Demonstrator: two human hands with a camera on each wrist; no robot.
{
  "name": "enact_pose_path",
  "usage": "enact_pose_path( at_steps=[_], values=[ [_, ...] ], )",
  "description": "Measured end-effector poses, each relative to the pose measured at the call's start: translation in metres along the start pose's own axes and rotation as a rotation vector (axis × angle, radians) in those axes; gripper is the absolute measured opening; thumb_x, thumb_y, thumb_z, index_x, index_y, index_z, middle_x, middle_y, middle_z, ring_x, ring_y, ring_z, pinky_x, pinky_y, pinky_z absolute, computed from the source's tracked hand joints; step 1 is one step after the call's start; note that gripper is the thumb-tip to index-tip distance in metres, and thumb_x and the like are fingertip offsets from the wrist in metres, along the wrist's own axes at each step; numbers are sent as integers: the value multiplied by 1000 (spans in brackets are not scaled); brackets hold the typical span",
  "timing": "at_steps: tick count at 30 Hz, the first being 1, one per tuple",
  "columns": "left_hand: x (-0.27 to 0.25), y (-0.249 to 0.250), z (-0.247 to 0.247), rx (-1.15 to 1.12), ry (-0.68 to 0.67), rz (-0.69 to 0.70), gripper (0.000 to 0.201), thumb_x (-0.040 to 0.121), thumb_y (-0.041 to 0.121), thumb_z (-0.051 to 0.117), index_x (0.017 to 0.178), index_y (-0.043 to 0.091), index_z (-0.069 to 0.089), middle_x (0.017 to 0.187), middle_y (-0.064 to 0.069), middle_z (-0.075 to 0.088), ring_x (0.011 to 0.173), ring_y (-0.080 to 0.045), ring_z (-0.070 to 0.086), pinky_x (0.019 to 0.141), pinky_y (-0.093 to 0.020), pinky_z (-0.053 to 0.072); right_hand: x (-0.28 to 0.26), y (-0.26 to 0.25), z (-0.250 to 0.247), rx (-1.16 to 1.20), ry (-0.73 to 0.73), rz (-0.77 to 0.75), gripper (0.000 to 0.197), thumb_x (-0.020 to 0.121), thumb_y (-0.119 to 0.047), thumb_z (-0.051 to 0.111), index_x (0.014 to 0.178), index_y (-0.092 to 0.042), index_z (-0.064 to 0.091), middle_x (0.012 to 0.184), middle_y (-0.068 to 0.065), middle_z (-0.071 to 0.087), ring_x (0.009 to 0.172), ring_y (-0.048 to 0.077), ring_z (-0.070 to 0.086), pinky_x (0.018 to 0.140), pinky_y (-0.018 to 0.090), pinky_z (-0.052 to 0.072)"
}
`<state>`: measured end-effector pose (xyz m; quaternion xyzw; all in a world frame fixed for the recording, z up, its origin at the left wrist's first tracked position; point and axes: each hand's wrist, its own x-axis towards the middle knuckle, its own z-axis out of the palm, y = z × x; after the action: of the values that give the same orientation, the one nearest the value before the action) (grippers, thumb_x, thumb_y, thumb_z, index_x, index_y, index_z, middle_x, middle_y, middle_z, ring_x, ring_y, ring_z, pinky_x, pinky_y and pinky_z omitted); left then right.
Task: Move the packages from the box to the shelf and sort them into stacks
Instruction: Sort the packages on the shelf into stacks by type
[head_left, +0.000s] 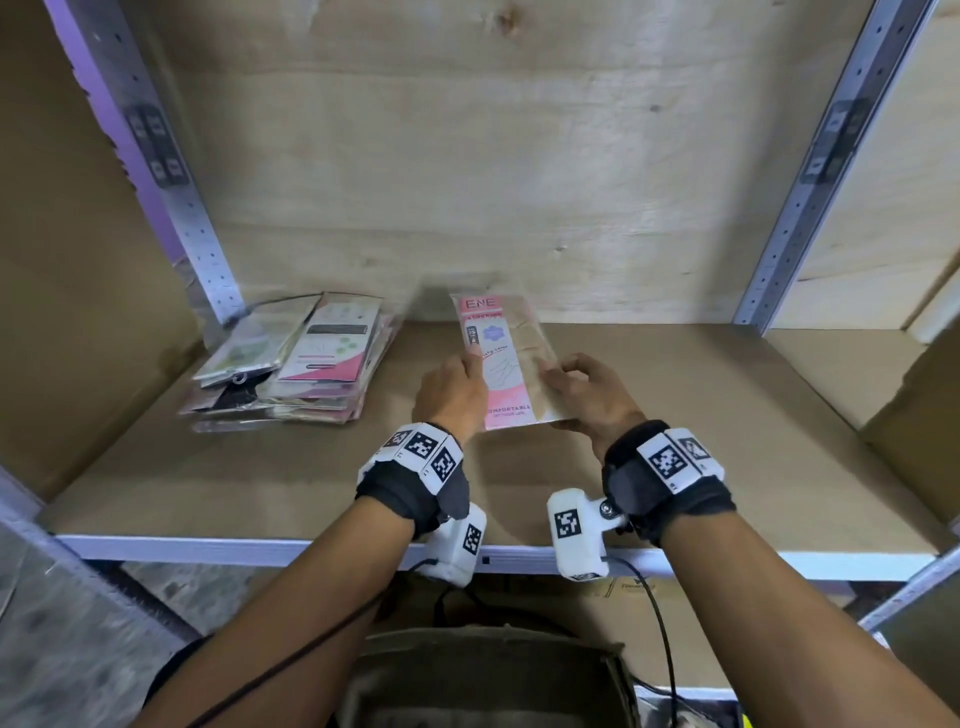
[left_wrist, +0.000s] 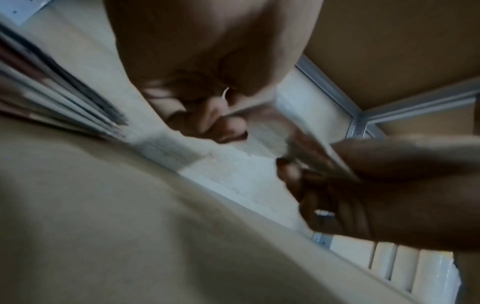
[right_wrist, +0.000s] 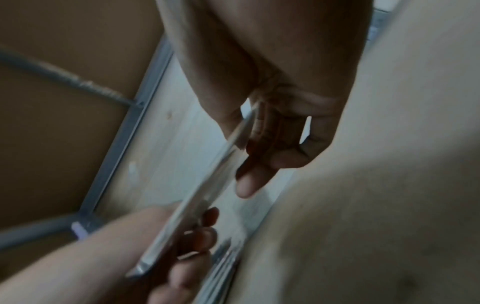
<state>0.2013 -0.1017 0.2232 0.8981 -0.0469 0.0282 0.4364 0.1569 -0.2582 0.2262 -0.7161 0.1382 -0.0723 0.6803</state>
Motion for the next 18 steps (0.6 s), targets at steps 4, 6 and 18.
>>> enact_pose_path(
  at_steps=[4,6,18],
  values=[
    [6,-4,-1,145,97,35,58,106,42,19,86,4,59,97,-21,68,79,-35,61,56,-28,37,2,2,9,-291,-1,-127,47,99,-49,44,93,-4,56,72,9,62,49,21,52,42,25,39],
    [8,-5,-2,78,72,46,62,107,42,22,92,-1,64,99,-20,70,76,-30,60,49,-28,38,5,5,9,-377,33,-187,53,99,-54,39,87,-5,55,70,5,58,55,20,50,49,27,39],
    [19,-5,-13,-188,47,6,57,105,48,28,93,7,66,81,-8,72,60,-14,70,43,-18,50,7,11,-2,-257,-18,-189,54,98,-56,46,87,-4,54,78,13,61,64,24,54,45,27,40]
  ],
)
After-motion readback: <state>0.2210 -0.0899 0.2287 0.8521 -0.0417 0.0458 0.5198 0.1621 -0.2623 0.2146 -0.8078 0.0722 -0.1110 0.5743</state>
